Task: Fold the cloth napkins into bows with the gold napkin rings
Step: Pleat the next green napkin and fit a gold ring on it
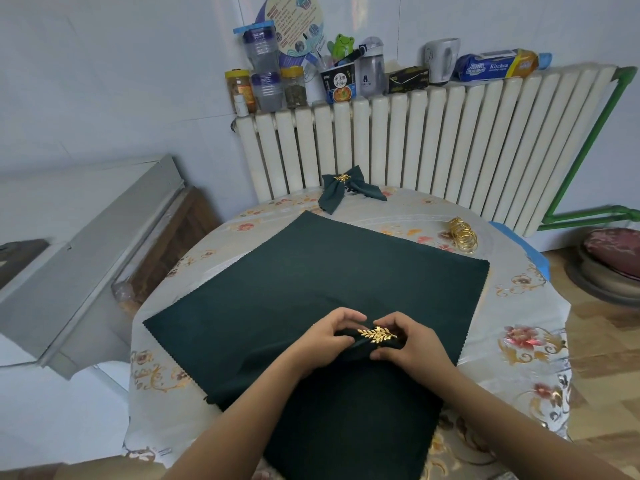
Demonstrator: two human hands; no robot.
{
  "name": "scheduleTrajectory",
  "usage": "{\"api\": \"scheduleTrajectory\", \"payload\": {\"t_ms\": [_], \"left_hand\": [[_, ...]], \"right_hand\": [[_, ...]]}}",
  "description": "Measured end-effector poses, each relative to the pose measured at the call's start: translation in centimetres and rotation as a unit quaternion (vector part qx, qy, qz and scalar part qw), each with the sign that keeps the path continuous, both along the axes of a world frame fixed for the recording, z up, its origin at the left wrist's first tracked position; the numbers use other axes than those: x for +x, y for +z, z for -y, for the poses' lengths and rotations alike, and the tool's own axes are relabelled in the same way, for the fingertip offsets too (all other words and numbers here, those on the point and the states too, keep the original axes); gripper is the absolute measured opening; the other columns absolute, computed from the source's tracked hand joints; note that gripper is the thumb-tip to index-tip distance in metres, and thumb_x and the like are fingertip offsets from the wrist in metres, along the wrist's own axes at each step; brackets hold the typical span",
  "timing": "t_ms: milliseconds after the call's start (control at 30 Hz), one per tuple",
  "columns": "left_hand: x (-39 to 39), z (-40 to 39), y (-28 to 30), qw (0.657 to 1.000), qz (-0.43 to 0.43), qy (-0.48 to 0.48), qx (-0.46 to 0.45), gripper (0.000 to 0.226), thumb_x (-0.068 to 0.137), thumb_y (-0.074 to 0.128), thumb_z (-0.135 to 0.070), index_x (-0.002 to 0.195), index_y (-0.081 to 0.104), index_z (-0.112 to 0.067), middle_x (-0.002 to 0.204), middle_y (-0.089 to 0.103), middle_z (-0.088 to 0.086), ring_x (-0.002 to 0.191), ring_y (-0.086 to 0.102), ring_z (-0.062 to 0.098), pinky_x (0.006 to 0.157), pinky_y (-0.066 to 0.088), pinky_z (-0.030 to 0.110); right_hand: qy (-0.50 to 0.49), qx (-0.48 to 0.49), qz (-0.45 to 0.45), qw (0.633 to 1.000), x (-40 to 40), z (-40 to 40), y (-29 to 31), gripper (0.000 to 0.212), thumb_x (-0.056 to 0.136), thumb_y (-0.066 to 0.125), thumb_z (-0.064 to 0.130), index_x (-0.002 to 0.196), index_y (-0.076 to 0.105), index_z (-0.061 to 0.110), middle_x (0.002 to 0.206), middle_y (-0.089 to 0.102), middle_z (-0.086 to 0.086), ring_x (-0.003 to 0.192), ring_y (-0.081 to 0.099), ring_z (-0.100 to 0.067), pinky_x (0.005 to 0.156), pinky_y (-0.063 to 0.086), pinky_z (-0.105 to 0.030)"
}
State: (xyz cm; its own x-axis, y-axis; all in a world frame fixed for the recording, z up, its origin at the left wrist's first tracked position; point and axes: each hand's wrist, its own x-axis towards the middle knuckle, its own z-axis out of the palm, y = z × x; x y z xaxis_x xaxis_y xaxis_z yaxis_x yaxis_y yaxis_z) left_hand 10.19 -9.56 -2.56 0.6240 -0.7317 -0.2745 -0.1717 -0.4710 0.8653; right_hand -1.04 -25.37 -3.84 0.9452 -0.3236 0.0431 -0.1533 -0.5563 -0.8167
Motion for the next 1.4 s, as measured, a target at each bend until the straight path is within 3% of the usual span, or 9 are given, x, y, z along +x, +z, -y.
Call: {"api": "scheduleTrajectory", "payload": {"t_ms": [133, 267, 367, 534, 634, 767, 868, 1135, 1401], "left_hand": [[0.1, 0.3, 0.0, 0.999, -0.003, 0.002, 0.033, 0.04, 0.08, 0.05, -0.017, 0.103, 0.058, -0.049, 0.118, 0.059, -0.007, 0.108, 0.056, 0.017, 0.095, 0.048, 0.04], [-0.2, 0.4, 0.1, 1.0, -0.028, 0.012, -0.008, 0.039, 0.085, 0.047, 0.0, 0.109, 0.059, -0.029, 0.111, 0.063, -0.008, 0.098, 0.06, 0.012, 0.089, 0.049, 0.032], [-0.2, 0.1, 0.2, 0.998, -0.053, -0.002, -0.028, 0.043, 0.083, 0.044, 0.006, 0.11, 0.058, -0.025, 0.112, 0.066, -0.006, 0.097, 0.061, 0.014, 0.089, 0.048, 0.034], [-0.3, 0.0, 0.4, 0.996, -0.088, -0.011, -0.032, 0.049, 0.065, 0.048, -0.015, 0.111, 0.058, -0.029, 0.111, 0.063, -0.004, 0.104, 0.055, 0.015, 0.092, 0.044, 0.031], [-0.1, -0.3, -0.4, 0.998, 0.025, -0.054, -0.014, 0.051, 0.064, 0.06, -0.042, 0.112, 0.05, -0.051, 0.117, 0.053, -0.015, 0.118, 0.046, 0.013, 0.105, 0.036, 0.038], [-0.3, -0.3, -0.6, 0.984, 0.151, -0.082, 0.034, 0.071, 0.058, 0.071, -0.062, 0.121, 0.039, -0.062, 0.127, 0.047, -0.022, 0.126, 0.037, 0.008, 0.112, 0.026, 0.035], [-1.2, 0.0, -0.8, 0.981, 0.189, -0.042, 0.025, 0.073, 0.06, 0.079, -0.055, 0.124, 0.045, -0.056, 0.113, 0.057, -0.025, 0.114, 0.044, 0.004, 0.107, 0.031, 0.031], [-2.5, 0.2, -1.4, 0.944, 0.326, 0.037, -0.022, 0.039, 0.067, 0.074, -0.05, 0.101, 0.065, -0.035, 0.081, 0.057, -0.026, 0.081, 0.051, -0.001, 0.083, 0.032, 0.016], [-3.1, 0.2, -1.5, 0.924, 0.38, 0.024, -0.02, 0.047, 0.066, 0.058, -0.051, 0.101, 0.065, -0.021, 0.09, 0.065, -0.013, 0.083, 0.054, 0.006, 0.078, 0.042, 0.021]], "right_hand": [[0.01, -0.004, 0.003, 1.0, 0.1, 0.0, 0.0, 0.045, 0.065, 0.084, 0.022, 0.095, 0.056, 0.04, 0.092, 0.064, 0.021, 0.089, 0.057, 0.008, 0.073, 0.039, -0.005], [0.007, -0.004, 0.004, 1.0, 0.0, 0.1, 0.0, 0.045, 0.064, 0.085, 0.022, 0.097, 0.058, 0.037, 0.09, 0.064, 0.022, 0.087, 0.057, 0.011, 0.071, 0.038, -0.002], [0.019, -0.01, -0.001, 1.0, 0.0, 0.0, 0.1, 0.045, 0.065, 0.084, 0.022, 0.098, 0.059, 0.037, 0.09, 0.064, 0.023, 0.087, 0.056, 0.011, 0.072, 0.038, -0.002], [0.036, -0.039, -0.03, 0.998, 0.5, -0.4, 0.1, 0.046, 0.065, 0.083, 0.035, 0.105, 0.062, 0.038, 0.096, 0.066, 0.019, 0.095, 0.056, 0.001, 0.082, 0.043, -0.02], [0.06, -0.041, -0.055, 0.996, 0.8, 0.0, 0.5, 0.052, 0.068, 0.08, 0.037, 0.115, 0.059, 0.044, 0.102, 0.063, 0.019, 0.099, 0.054, -0.001, 0.087, 0.043, -0.022], [0.127, -0.013, -0.081, 0.988, 0.4, 1.5, 1.3, 0.052, 0.077, 0.075, 0.022, 0.123, 0.055, 0.036, 0.106, 0.061, 0.023, 0.097, 0.056, 0.009, 0.081, 0.037, -0.002], [0.125, 0.02, -0.079, 0.989, 0.3, 1.9, 1.2, 0.041, 0.077, 0.076, 0.015, 0.11, 0.057, 0.029, 0.103, 0.066, 0.018, 0.094, 0.058, 0.013, 0.08, 0.038, -0.003], [0.094, 0.02, -0.051, 0.994, 0.5, 2.1, 0.5, 0.022, 0.074, 0.077, 0.016, 0.09, 0.065, 0.024, 0.086, 0.071, 0.012, 0.085, 0.064, 0.003, 0.082, 0.048, -0.02], [0.072, 0.001, -0.031, 0.997, 0.4, 1.5, 0.3, 0.022, 0.074, 0.078, 0.02, 0.082, 0.062, 0.033, 0.078, 0.067, 0.017, 0.078, 0.06, 0.009, 0.069, 0.04, -0.007]]}}
